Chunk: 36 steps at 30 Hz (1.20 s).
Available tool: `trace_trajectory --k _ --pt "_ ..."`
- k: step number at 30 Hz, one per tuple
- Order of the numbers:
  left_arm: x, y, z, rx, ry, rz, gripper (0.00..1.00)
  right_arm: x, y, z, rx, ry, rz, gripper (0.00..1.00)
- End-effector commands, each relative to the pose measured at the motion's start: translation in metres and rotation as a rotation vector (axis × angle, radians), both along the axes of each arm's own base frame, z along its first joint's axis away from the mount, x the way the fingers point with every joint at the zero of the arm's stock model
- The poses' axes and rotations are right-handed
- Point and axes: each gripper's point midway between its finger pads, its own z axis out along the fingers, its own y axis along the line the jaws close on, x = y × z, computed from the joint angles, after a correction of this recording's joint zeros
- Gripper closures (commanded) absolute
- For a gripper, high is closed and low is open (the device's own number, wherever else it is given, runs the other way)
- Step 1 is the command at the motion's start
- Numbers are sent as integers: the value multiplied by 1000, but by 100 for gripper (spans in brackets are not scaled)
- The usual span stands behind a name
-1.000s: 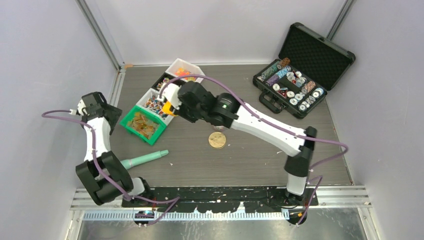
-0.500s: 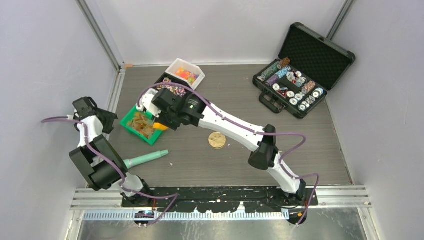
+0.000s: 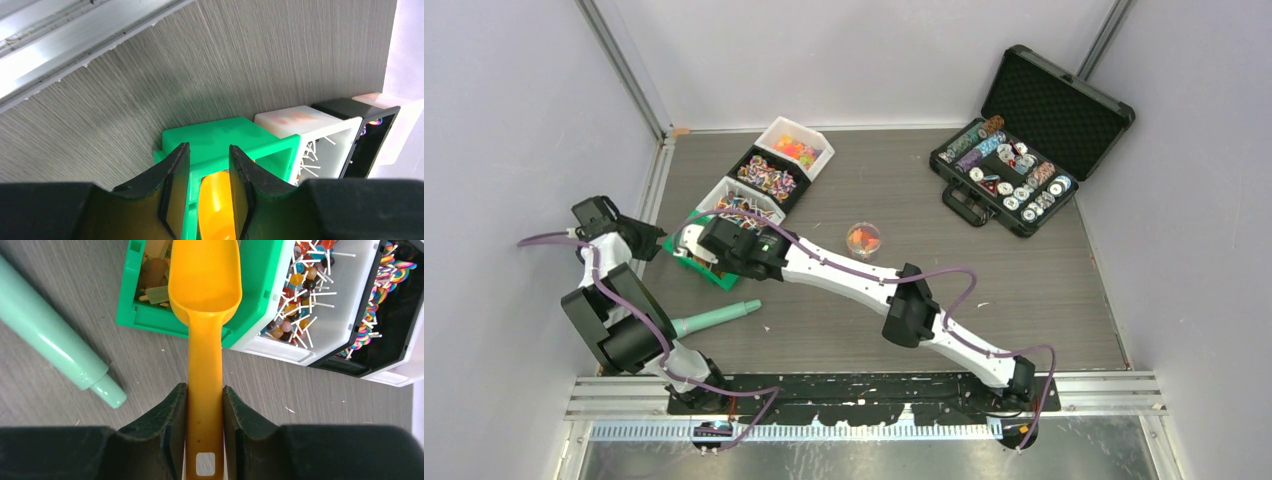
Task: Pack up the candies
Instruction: Scoop the fake candies from the storage box.
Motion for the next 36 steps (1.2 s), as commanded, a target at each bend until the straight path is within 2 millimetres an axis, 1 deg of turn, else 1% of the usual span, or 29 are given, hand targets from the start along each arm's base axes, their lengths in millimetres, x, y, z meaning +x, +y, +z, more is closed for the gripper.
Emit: trace_trajectory --k 1,4,7,8,12,17,18,22,26,29,33,34,36 --pt "7 -8 5 -35 -74 -24 64 17 14 22 56 -129 -30 100" --pt "5 -9 1 -45 -67 -24 64 17 20 10 14 -185 -6 100" --pt "3 -10 -6 -50 -54 -28 64 13 31 6 3 -239 35 100" --pt "2 -11 -8 -53 -50 -29 65 11 36 7 22 -235 41 100" --pt "1 -13 -12 -67 -46 -32 65 9 50 21 124 -225 45 100" --pt "2 -12 -9 -57 -52 -38 66 2 62 39 218 -215 90 100" --pt "3 -12 -9 -58 -53 -39 66 0 64 38 228 -203 105 100" --pt "3 -13 -11 -62 -50 -42 67 -2 66 35 298 -139 126 100" --pt "4 -14 -12 -73 -54 -45 67 -1 62 33 329 -115 113 100" --pt "5 -17 -14 -94 -58 -50 69 -1 60 38 365 -127 114 100" --pt "8 -24 -17 -133 -82 -60 73 0 59 53 442 -132 118 100" --pt "9 -26 -17 -142 -90 -63 75 0 59 55 444 -141 128 100" --pt "9 -28 -18 -159 -95 -59 78 3 52 54 382 -183 139 100"
